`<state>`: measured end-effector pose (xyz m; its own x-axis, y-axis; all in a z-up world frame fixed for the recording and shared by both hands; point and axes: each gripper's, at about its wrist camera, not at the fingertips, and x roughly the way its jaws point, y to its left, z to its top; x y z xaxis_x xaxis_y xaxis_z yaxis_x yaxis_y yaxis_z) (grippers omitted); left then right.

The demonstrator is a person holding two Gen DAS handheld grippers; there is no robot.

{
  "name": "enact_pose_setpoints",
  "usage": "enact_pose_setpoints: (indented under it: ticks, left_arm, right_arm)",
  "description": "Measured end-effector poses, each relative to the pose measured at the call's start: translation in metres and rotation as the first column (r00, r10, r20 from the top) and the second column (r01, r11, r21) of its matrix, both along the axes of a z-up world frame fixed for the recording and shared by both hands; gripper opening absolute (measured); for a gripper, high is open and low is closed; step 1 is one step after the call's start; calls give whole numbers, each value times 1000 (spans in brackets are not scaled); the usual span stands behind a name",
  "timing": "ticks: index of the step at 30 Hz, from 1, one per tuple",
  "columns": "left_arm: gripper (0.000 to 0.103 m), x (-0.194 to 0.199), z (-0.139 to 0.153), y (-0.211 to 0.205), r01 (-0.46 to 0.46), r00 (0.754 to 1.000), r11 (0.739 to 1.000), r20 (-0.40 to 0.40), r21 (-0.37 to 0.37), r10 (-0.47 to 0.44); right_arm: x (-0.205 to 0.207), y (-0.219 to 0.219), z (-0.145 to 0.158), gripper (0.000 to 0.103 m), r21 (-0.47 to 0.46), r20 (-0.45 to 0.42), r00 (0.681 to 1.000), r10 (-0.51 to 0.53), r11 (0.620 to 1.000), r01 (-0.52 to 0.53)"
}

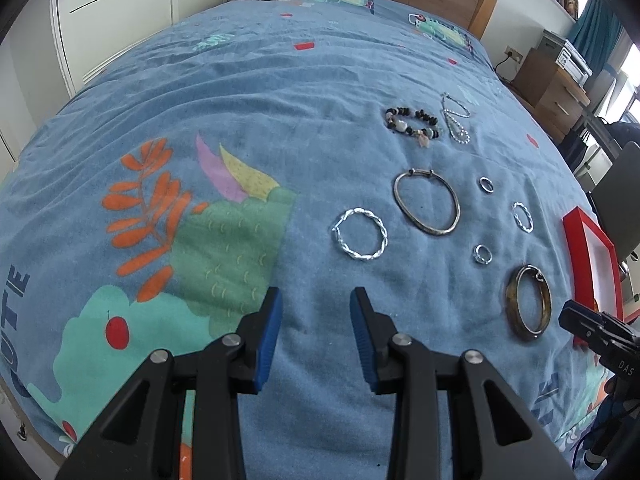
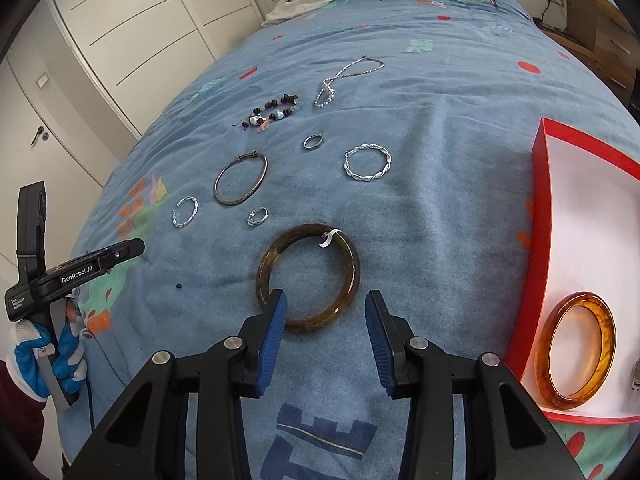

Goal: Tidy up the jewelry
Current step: 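Close the right tool on the dark brown bangle while the left tool grasps the twisted silver hoop, then carry the dark brown bangle and twisted silver hoop over the red box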

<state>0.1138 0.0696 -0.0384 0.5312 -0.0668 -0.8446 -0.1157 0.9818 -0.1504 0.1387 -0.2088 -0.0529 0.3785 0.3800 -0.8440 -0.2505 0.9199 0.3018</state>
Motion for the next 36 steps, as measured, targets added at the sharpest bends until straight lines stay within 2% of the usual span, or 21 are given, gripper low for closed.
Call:
enact_pose_setpoints:
  ticks: [6,17,23,25,29,31,36]
  left_arm:
    - [33,22,-4,1,-8,1000,1000,2,-8,8]
    - [33,58,-30,1,-35,999,999,-32,-28,35]
    - [32,66,-37,-3,-33,999,999,-33,-9,33]
    - [27,67,-38,-3,-39,999,999,-27,-1,39]
    - [8,65,-37,-2,-44,999,999,-21,10,44]
    - [8,63,-36,-2,-44,999,999,-18,11,44]
    - [8,50,-29,0,-56,998,998,-12,3,56]
  right_arm:
    - [8,2,-8,37,0,-16,1000,-3,1000,3]
    - [21,7,-26,36,-2,-42,999,-3,1000,3]
    - [26,10,-34,28,-5,-48,999,-7,1000,6]
    - [26,9,-36,24,-8,-47,999,-10,1000,10]
    - [28,8,-38,14,-12,-46,999,-13,1000,13]
    - [29,6,-38,10,-7,-43,999,-14,1000,14]
    - [24,5,-32,10,-5,-29,999,-15,1000,15]
